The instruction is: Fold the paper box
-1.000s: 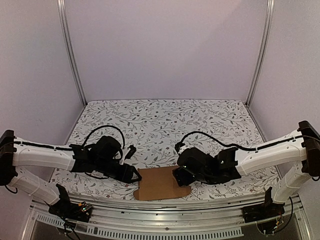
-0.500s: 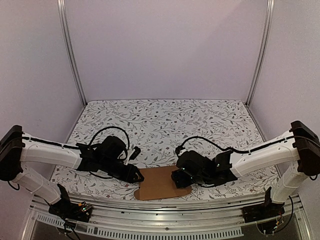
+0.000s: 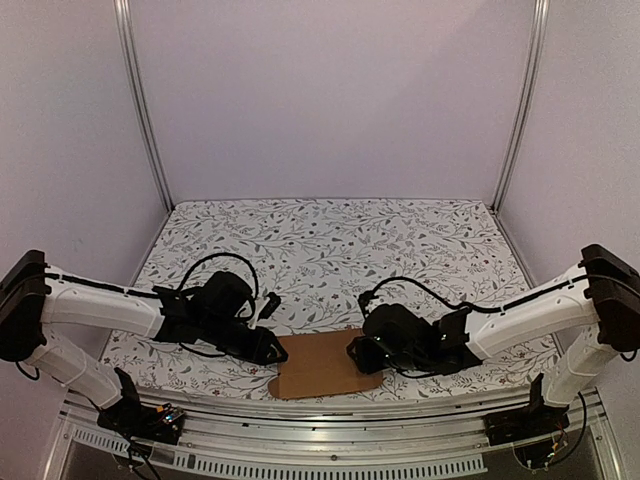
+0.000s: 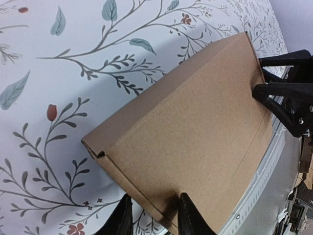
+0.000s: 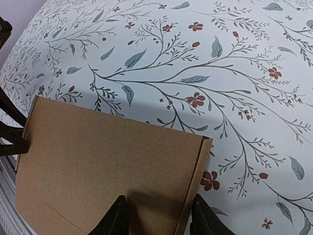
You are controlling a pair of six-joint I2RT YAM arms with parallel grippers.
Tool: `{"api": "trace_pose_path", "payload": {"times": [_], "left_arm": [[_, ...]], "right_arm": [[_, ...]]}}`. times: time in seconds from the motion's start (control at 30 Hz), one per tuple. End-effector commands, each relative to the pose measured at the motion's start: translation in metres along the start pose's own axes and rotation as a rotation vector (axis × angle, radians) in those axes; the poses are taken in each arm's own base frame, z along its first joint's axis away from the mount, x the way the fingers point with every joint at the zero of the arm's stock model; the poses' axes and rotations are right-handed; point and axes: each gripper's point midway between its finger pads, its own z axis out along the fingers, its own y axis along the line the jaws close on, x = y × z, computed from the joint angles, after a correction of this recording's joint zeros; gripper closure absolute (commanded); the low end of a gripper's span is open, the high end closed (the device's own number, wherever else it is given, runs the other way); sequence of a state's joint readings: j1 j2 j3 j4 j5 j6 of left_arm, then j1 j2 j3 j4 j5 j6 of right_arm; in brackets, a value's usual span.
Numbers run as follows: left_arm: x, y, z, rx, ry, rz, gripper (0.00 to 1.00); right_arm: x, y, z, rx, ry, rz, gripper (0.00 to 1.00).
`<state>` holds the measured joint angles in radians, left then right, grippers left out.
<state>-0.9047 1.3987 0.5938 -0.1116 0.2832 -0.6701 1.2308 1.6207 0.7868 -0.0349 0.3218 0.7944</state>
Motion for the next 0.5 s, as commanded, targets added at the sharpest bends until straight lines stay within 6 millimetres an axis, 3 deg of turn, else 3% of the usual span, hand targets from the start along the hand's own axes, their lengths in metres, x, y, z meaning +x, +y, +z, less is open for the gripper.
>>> {"api": "trace_pose_path", "payload": {"times": [0.0,0.27,0.47], "left_arm": [[0.010,0.015,0.001,-0.051,0.032,-0.006,0.71],[0.009,0.017,-0.002,-0.067,0.023,0.005,0.71],[0.010,0.019,-0.002,-0.073,0.023,0.006,0.71]], "right_arm": [[0.039,-0.036,0.005,0.074,0.116,-0.008,0.59],[0.031,-0.041,-0.001,0.027,0.089,0.044,0.59],[0.023,-0.041,-0.005,-0.002,0.059,0.080,0.46]]}}
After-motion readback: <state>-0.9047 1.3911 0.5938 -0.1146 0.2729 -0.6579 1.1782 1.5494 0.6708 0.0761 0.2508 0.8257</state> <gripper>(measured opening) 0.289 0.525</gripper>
